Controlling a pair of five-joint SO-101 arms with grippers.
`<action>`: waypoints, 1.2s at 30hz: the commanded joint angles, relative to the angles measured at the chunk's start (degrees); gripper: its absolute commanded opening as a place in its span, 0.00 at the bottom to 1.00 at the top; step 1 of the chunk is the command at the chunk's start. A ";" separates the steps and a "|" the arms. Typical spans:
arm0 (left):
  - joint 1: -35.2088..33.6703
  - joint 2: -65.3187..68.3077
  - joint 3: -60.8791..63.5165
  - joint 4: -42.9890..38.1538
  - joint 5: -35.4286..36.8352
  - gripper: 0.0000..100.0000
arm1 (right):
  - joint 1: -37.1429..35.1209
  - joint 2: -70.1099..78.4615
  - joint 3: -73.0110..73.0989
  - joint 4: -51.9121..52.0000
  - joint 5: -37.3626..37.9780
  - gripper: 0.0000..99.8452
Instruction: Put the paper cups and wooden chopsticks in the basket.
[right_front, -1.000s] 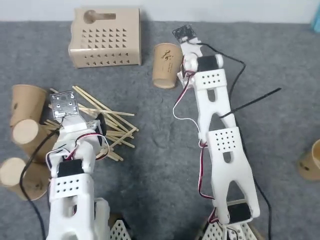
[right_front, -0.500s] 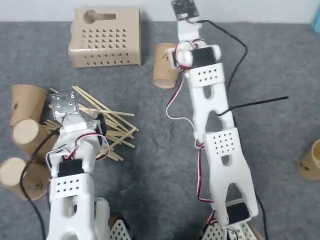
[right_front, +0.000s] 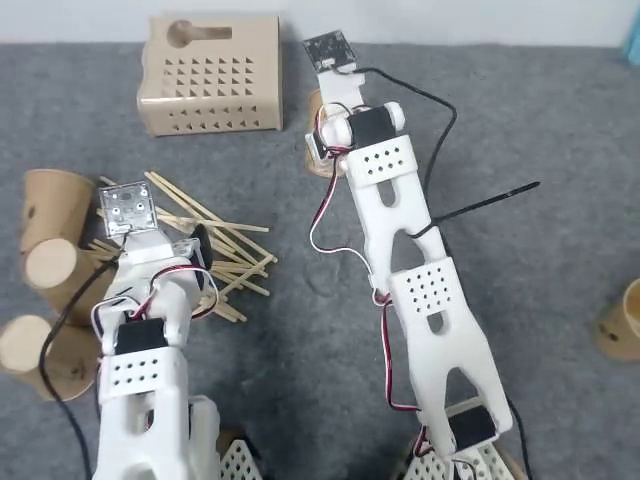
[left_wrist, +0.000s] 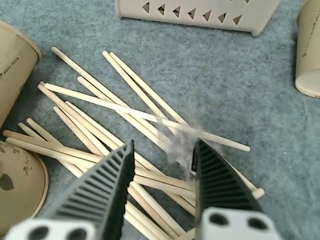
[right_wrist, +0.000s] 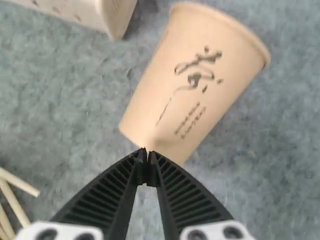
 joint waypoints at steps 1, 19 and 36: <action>0.18 -0.53 -0.22 -1.41 -0.62 0.18 | -0.48 0.40 -3.08 3.30 -0.35 0.01; -1.32 -0.62 -0.31 -1.58 -0.53 0.18 | -0.57 -7.08 -2.99 0.13 -0.26 0.01; -1.49 -0.62 -0.40 -1.58 -0.53 0.18 | 0.22 1.71 -2.90 -2.77 6.15 0.01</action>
